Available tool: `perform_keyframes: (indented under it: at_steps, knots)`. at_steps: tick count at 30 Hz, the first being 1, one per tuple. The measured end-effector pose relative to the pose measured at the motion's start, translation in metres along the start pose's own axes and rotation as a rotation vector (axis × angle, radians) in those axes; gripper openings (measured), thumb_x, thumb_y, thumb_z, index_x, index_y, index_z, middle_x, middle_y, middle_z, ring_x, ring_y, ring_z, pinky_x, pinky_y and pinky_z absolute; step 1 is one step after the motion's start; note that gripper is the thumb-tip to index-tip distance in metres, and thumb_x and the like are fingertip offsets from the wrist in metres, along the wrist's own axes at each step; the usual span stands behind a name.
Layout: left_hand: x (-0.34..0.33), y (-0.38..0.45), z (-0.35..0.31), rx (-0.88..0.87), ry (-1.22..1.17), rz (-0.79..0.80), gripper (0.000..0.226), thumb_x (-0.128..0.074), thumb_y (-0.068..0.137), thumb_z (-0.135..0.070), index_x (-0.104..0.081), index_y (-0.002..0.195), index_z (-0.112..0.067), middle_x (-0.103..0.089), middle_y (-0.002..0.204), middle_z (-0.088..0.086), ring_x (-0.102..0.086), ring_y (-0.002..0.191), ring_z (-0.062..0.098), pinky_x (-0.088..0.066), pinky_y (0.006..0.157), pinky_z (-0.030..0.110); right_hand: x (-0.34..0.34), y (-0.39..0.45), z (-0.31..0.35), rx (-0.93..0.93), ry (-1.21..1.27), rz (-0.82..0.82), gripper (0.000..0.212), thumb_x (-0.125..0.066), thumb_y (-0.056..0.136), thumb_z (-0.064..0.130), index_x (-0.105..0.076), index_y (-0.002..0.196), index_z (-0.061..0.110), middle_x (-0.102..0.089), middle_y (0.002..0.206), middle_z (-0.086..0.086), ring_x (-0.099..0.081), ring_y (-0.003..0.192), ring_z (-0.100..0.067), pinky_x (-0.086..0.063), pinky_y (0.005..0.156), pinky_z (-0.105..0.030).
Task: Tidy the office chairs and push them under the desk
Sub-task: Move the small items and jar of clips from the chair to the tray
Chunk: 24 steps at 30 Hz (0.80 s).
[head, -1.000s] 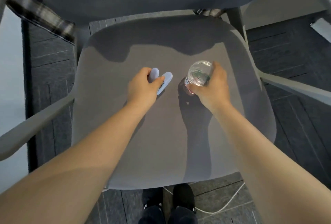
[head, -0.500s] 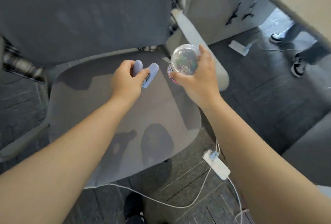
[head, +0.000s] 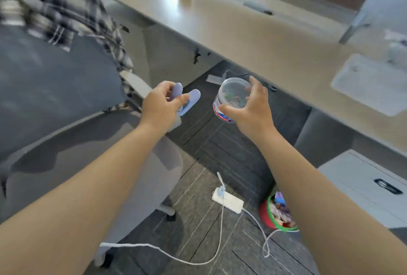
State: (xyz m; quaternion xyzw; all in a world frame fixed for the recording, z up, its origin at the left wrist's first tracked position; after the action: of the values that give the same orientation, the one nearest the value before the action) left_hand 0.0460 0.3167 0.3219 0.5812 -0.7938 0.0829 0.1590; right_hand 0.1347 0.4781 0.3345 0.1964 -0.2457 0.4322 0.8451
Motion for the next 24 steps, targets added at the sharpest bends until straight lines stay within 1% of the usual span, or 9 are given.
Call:
perform_keyframes:
  at_steps: [2, 5, 8, 10, 13, 15, 17, 20, 24]
  knots:
    - [-0.017, -0.005, -0.027, -0.049, -0.007, 0.054, 0.008, -0.059, 0.085, -0.020, -0.055, 0.090, -0.015, -0.058, 0.092, 0.002, -0.052, 0.082, 0.018, -0.043, 0.069, 0.021, 0.035, -0.011, -0.004, -0.045, -0.008, -0.064, 0.089, -0.074, 0.071, 0.023, -0.021, 0.141, 0.009, -0.033, 0.138, -0.011, -0.042, 0.122, -0.023, -0.036, 0.097, -0.027]
    - [-0.046, -0.015, -0.064, -0.102, -0.009, 0.157, 0.008, -0.060, 0.084, -0.020, -0.055, 0.089, -0.016, -0.059, 0.089, -0.001, -0.053, 0.082, 0.017, -0.047, 0.077, 0.028, 0.089, -0.029, -0.012, -0.103, -0.031, -0.164, 0.089, -0.074, 0.071, 0.023, -0.021, 0.140, 0.008, -0.032, 0.137, -0.012, -0.042, 0.123, -0.025, -0.036, 0.100, -0.029]
    - [-0.082, -0.028, -0.097, -0.167, 0.025, 0.256, 0.009, -0.059, 0.085, -0.022, -0.053, 0.090, -0.019, -0.054, 0.075, -0.011, -0.052, 0.072, 0.009, -0.042, 0.068, 0.017, 0.144, -0.049, -0.025, -0.148, -0.049, -0.260, 0.088, -0.074, 0.071, 0.021, -0.021, 0.140, 0.007, -0.031, 0.136, -0.014, -0.038, 0.125, -0.025, -0.034, 0.103, -0.029]
    - [-0.108, -0.038, -0.118, -0.196, 0.056, 0.313, 0.009, -0.057, 0.086, -0.024, -0.052, 0.090, -0.018, -0.052, 0.074, -0.007, -0.049, 0.069, 0.008, -0.038, 0.063, 0.016, 0.179, -0.062, -0.036, -0.182, -0.064, -0.319, 0.087, -0.074, 0.072, 0.019, -0.021, 0.139, 0.006, -0.030, 0.138, -0.015, -0.035, 0.127, -0.025, -0.032, 0.105, -0.029]
    - [-0.154, -0.051, -0.148, -0.237, 0.096, 0.386, 0.014, -0.056, 0.086, -0.024, -0.057, 0.093, -0.011, -0.055, 0.086, 0.003, -0.050, 0.079, 0.018, -0.043, 0.067, 0.026, 0.232, -0.076, -0.059, -0.234, -0.063, -0.388, 0.085, -0.073, 0.072, 0.018, -0.022, 0.139, 0.005, -0.027, 0.140, -0.016, -0.035, 0.129, -0.026, -0.030, 0.107, -0.029]
    - [-0.188, -0.058, -0.166, -0.241, 0.109, 0.423, 0.017, -0.057, 0.086, -0.022, -0.058, 0.098, -0.011, -0.056, 0.093, 0.003, -0.053, 0.087, 0.022, -0.050, 0.082, 0.039, 0.265, -0.080, -0.078, -0.252, -0.069, -0.416, 0.082, -0.074, 0.072, 0.020, -0.025, 0.138, 0.006, -0.028, 0.140, -0.015, -0.037, 0.125, -0.024, -0.030, 0.099, -0.021]
    - [-0.222, -0.065, -0.184, -0.252, 0.105, 0.456, 0.011, -0.057, 0.086, -0.022, -0.056, 0.091, -0.013, -0.056, 0.097, 0.003, -0.058, 0.095, 0.028, -0.050, 0.092, 0.048, 0.298, -0.080, -0.100, -0.263, -0.082, -0.437, 0.079, -0.074, 0.072, 0.021, -0.029, 0.135, 0.006, -0.029, 0.137, -0.014, -0.037, 0.123, -0.022, -0.027, 0.088, -0.012]
    - [-0.275, -0.074, -0.207, -0.274, 0.121, 0.469, 0.012, -0.057, 0.086, -0.023, -0.056, 0.088, -0.010, -0.058, 0.095, 0.007, -0.060, 0.101, 0.035, -0.049, 0.093, 0.052, 0.347, -0.071, -0.135, -0.269, -0.083, -0.448, 0.075, -0.074, 0.072, 0.022, -0.033, 0.132, 0.005, -0.032, 0.136, -0.015, -0.040, 0.122, -0.025, -0.030, 0.090, -0.019]
    - [-0.340, -0.080, -0.232, -0.249, 0.119, 0.463, 0.011, -0.055, 0.088, -0.026, -0.055, 0.092, -0.016, -0.057, 0.093, 0.009, -0.059, 0.102, 0.038, -0.048, 0.092, 0.055, 0.406, -0.053, -0.180, -0.277, -0.082, -0.443, 0.074, -0.074, 0.071, 0.027, -0.037, 0.130, 0.003, -0.039, 0.134, -0.017, -0.045, 0.119, -0.028, -0.036, 0.091, -0.028]
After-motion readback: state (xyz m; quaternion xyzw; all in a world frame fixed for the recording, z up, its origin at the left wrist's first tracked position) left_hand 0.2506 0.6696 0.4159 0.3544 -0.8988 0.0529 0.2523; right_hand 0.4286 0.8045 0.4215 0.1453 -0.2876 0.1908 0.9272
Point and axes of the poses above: each hand's wrist, its own y-axis towards the middle knuckle, its own x-axis out of the back of the hand, z = x × y, the point moved 4 cm from there along y, towards the middle knuckle
